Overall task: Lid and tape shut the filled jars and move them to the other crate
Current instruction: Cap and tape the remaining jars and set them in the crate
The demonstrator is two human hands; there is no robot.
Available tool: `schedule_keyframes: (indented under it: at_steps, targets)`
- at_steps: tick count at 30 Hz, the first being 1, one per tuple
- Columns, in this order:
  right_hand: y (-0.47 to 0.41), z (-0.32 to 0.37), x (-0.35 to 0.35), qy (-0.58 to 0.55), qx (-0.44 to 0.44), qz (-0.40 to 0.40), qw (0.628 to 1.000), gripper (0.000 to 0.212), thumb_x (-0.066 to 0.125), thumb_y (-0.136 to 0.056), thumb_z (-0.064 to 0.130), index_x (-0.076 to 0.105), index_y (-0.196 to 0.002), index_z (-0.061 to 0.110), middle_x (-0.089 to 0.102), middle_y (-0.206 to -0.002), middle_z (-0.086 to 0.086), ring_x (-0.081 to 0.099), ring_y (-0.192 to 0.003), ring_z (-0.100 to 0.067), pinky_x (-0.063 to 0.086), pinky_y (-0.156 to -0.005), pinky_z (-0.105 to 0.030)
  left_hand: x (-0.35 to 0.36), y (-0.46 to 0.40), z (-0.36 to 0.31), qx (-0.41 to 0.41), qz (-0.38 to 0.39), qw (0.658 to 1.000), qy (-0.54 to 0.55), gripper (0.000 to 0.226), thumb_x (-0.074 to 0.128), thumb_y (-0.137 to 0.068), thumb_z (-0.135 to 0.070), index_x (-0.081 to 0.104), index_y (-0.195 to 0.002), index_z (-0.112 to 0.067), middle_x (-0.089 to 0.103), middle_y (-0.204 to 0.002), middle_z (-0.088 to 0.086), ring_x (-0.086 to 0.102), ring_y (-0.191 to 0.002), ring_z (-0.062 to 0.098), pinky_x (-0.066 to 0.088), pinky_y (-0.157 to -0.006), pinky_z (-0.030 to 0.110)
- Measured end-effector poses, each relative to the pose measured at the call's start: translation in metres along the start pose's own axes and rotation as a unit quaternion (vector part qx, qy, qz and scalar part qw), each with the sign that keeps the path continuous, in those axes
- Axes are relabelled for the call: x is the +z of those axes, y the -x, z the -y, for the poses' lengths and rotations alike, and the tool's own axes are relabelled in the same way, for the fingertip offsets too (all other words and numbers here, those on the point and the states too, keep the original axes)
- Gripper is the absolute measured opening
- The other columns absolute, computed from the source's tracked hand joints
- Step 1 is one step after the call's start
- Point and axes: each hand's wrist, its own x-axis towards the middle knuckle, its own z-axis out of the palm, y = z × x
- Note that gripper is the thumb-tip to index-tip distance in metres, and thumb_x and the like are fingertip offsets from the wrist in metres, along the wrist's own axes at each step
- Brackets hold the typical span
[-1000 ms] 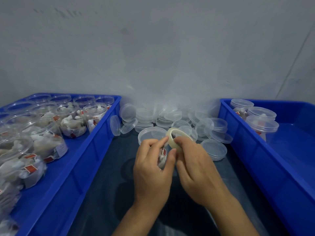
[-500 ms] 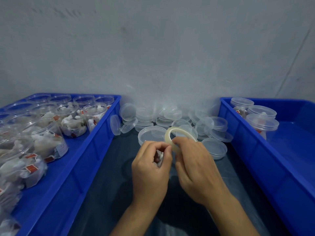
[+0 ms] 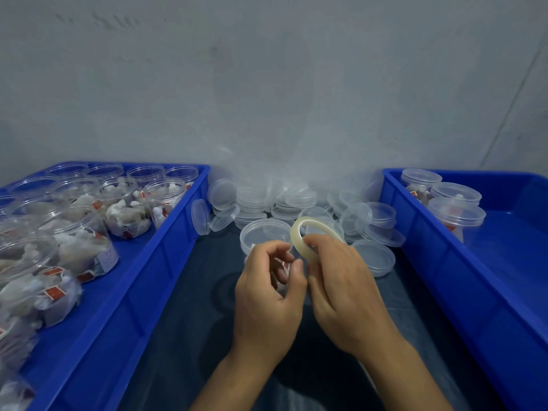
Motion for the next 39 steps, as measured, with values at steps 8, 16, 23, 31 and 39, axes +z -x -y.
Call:
schedule_keyframes:
  at_steps: [8, 16, 23, 31, 39]
  targets:
    - [0.001, 0.0, -0.001, -0.003, -0.028, 0.006, 1.0, 0.019, 0.049, -0.101, 0.015, 0.057, -0.118, 0.018, 0.059, -0.09, 0.006, 0.054, -0.08, -0.019, 0.043, -0.076, -0.038, -0.002, -0.004, 0.001, 0.057, -0.017, 0.997, -0.043, 0.019, 0.082, -0.094, -0.018, 0.075, -0.111, -0.019, 0.064, -0.098, -0.011, 0.065, -0.078, 0.014, 0.048, -0.07, 0.012]
    - [0.001, -0.001, 0.002, -0.006, -0.029, 0.004, 1.0, 0.015, 0.052, -0.103, 0.013, 0.057, -0.117, 0.017, 0.06, -0.092, 0.004, 0.056, -0.081, -0.021, 0.045, -0.074, -0.042, -0.004, -0.005, 0.002, 0.096, -0.023, 0.993, -0.06, 0.007, 0.078, -0.095, -0.007, 0.079, -0.1, -0.012, 0.068, -0.093, -0.007, 0.066, -0.082, 0.009, 0.045, -0.07, 0.012]
    - [-0.001, -0.003, 0.001, 0.044, -0.013, -0.006, 0.999, 0.034, 0.061, -0.099, 0.016, 0.055, -0.133, 0.018, 0.065, -0.1, 0.009, 0.061, -0.087, -0.014, 0.047, -0.081, -0.036, -0.005, -0.006, 0.008, 0.108, 0.0, 0.99, -0.088, 0.005, 0.07, -0.1, -0.011, 0.075, -0.101, -0.012, 0.067, -0.096, -0.01, 0.064, -0.091, 0.004, 0.045, -0.081, 0.01]
    - [0.0, -0.002, -0.001, 0.132, 0.035, -0.043, 0.99, 0.031, 0.071, -0.091, 0.031, 0.058, -0.119, 0.03, 0.057, -0.065, 0.012, 0.056, -0.054, -0.02, 0.04, -0.051, -0.031, -0.002, -0.004, 0.016, 0.108, 0.007, 0.989, -0.104, 0.008, 0.066, -0.1, -0.009, 0.073, -0.098, -0.011, 0.067, -0.094, -0.008, 0.064, -0.087, 0.006, 0.048, -0.079, 0.013]
    - [0.002, -0.004, -0.004, 0.063, 0.046, -0.001, 0.997, 0.014, 0.057, -0.093, 0.047, 0.063, -0.104, 0.041, 0.045, -0.056, 0.023, 0.048, -0.057, -0.005, 0.04, -0.051, -0.028, -0.004, -0.004, 0.014, 0.079, -0.017, 0.989, -0.121, 0.005, 0.069, -0.101, -0.007, 0.073, -0.098, -0.008, 0.068, -0.091, -0.005, 0.062, -0.082, 0.006, 0.045, -0.074, 0.01]
